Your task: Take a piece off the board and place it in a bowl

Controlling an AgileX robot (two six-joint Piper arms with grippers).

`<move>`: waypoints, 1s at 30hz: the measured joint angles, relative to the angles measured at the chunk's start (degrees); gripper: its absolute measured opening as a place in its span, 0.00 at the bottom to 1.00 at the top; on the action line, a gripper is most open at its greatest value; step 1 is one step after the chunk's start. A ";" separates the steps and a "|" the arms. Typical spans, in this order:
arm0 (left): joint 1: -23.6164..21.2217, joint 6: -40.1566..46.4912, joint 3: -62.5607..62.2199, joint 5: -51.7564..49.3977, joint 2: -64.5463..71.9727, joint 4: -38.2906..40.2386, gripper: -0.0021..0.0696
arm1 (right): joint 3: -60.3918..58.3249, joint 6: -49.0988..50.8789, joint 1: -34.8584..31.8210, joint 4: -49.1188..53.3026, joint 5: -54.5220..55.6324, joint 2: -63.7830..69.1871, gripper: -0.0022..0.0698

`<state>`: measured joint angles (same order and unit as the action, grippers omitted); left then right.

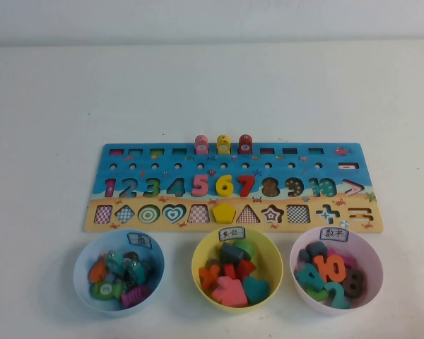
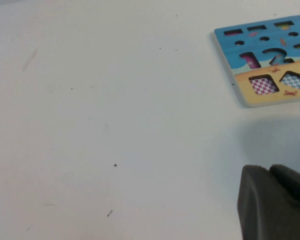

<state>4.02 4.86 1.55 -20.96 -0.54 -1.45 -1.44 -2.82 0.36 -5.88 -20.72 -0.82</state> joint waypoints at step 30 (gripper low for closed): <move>0.00 -17.97 -13.92 -0.06 7.46 17.70 0.02 | 0.00 0.00 0.00 0.00 0.00 0.00 0.01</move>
<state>4.02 -13.12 -12.36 -21.02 6.92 16.25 -1.44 -2.82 0.36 -5.88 -20.72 -0.82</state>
